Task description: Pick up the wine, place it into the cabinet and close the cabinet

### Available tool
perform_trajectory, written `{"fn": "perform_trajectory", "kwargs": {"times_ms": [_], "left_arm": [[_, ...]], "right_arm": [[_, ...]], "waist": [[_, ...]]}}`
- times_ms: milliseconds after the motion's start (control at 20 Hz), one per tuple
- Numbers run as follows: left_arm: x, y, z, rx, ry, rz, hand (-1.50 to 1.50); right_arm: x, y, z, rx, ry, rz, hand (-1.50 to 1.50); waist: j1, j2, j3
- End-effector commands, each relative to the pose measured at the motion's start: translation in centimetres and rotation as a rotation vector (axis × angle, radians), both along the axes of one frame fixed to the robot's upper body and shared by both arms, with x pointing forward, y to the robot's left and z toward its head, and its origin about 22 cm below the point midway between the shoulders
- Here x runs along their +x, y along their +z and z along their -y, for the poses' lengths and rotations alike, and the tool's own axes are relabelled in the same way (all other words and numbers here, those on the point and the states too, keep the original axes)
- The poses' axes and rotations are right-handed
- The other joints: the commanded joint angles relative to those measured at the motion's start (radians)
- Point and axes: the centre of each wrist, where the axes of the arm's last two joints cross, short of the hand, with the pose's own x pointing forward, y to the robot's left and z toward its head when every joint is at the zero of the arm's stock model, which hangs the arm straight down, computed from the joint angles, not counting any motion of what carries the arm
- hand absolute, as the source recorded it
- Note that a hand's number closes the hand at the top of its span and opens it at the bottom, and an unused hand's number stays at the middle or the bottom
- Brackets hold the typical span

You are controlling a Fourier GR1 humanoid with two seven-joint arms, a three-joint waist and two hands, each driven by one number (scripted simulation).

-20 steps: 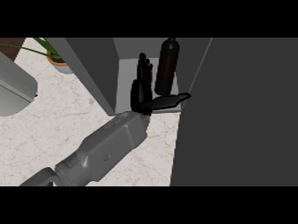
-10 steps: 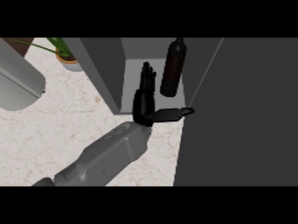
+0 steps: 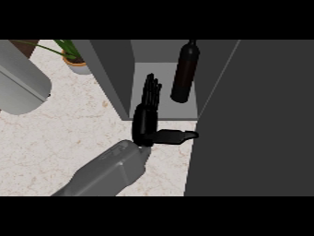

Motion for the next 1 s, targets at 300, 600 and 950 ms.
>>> {"fn": "perform_trajectory", "kwargs": {"times_ms": [300,600,950], "left_arm": [[-4.5,3.6,-4.7,0.017,-0.133,0.047,-1.50],[-6.9,3.6,-7.7,0.001,-0.193,0.081,-1.50],[-10.3,6.0,-13.5,0.006,-0.245,0.085,1.50]], "right_arm": [[0.6,0.6,0.7,-0.010,-0.062,0.015,-1.50],[-0.4,0.2,1.3,-0.118,0.090,0.001,1.50],[-2.9,1.6,0.6,-0.190,0.237,0.036,1.50]], "waist": [[0.013,-0.003,0.000],[0.006,-0.001,0.000],[0.010,-0.004,0.000]]}}
